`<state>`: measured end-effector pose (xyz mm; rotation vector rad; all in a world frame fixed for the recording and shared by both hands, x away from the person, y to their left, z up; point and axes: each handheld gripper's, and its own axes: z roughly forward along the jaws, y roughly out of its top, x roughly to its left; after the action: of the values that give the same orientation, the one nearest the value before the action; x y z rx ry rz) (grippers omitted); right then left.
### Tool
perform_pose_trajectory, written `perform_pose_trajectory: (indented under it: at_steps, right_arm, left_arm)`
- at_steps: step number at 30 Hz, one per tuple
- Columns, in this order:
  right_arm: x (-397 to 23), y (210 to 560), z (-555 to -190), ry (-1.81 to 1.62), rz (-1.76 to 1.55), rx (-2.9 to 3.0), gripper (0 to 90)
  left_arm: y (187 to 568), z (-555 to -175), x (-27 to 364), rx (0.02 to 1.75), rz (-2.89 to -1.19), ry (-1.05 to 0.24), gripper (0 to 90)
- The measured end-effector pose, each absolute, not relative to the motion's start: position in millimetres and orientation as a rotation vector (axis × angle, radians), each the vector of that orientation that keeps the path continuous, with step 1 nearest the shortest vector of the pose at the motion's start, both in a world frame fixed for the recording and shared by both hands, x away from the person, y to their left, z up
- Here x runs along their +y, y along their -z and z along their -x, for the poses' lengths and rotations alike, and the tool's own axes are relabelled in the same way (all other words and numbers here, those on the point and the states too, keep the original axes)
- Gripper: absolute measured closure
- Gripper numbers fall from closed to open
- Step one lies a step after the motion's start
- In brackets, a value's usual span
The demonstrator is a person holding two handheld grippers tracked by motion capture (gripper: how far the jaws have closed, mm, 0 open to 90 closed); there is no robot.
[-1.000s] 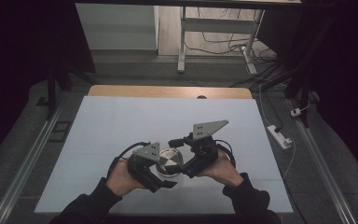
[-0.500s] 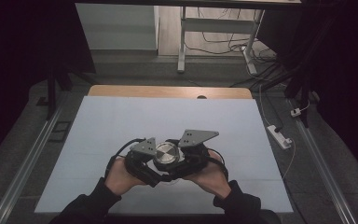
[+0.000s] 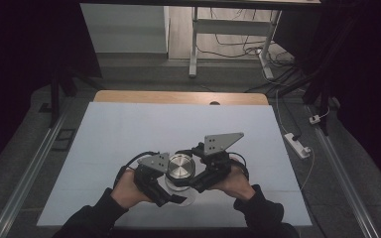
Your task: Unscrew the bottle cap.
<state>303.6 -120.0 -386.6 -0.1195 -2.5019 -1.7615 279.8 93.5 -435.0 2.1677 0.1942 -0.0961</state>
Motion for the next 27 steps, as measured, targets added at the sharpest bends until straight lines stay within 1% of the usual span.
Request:
perform_pose_trajectory:
  at_steps: [14,27]
  right_arm:
    - [-131.6,383.0,-310.5,1.8,0.257,-2.565,18.5]
    - [-139.3,384.6,-310.6,1.823,0.312,-2.578,18.4]
  left_arm:
    - [437.4,-288.0,105.3,0.333,-2.148,0.029,15.7]
    - [437.7,-292.1,113.8,0.384,-2.14,-0.023,15.7]
